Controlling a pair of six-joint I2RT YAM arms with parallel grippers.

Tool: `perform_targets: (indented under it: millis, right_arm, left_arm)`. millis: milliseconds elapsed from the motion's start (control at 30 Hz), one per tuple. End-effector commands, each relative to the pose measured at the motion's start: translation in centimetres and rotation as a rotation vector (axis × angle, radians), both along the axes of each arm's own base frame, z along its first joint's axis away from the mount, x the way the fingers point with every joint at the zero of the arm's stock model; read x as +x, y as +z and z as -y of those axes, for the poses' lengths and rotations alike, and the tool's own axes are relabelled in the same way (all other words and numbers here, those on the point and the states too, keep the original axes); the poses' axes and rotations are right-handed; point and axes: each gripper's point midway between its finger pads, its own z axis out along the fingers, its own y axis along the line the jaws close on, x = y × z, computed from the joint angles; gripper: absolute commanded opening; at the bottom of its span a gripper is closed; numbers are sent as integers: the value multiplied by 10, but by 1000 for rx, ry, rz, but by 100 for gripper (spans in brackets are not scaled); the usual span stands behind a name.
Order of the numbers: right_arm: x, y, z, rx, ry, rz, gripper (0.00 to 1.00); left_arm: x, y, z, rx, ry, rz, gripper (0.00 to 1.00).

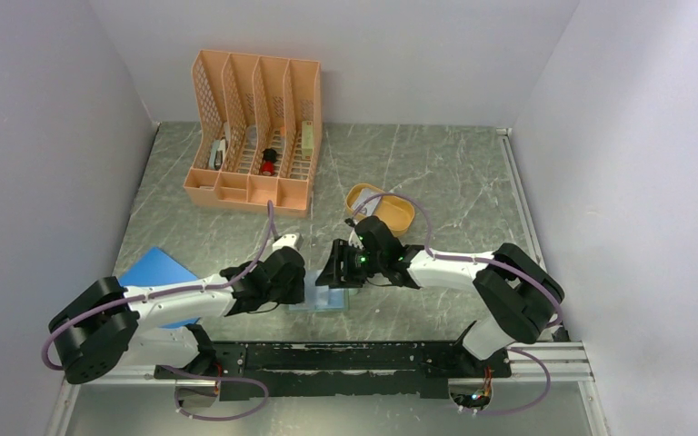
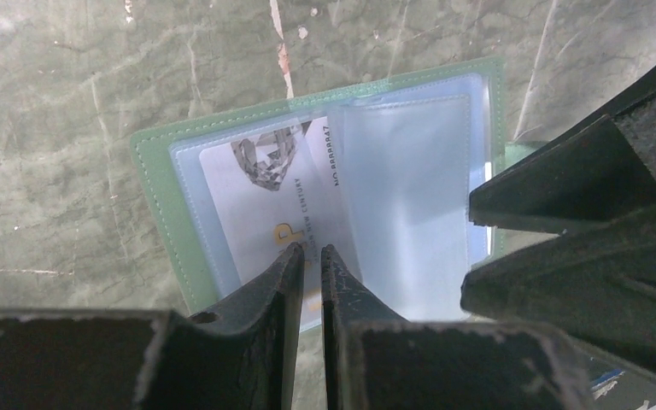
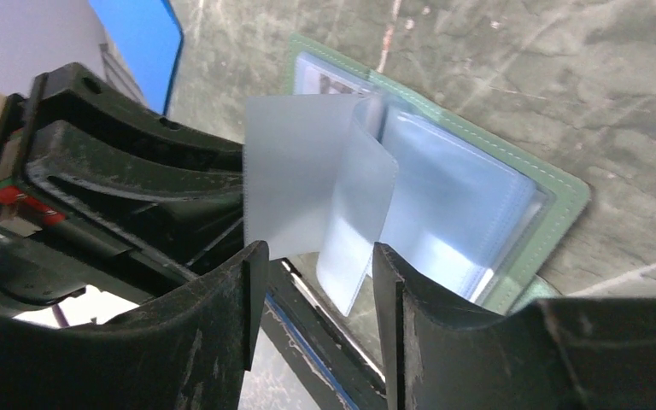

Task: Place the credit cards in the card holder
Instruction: Turn over the card slot in the card holder.

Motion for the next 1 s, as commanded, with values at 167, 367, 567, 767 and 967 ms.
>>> perform_targets:
  millis: [167,367,567,767,967]
  right_arm:
    - [7,-27,17,-170,-34,-6,49]
    - [9,-37,30,-266,-52,-4,48]
    - [16,-29,45,-338,-78,57,48]
    - [16,25,22,-174,-15,192,47]
    - [18,42,-2,-67,13,236,44]
  left_arm:
    - [2,12,-15,39,31,24,20]
    - [2,21,-22,56,38,36,20]
    - [1,36,-34,81,56,53,21]
    - [2,75,-41,45,77,112,27]
    - [8,116,-1,-216,-7,217,33]
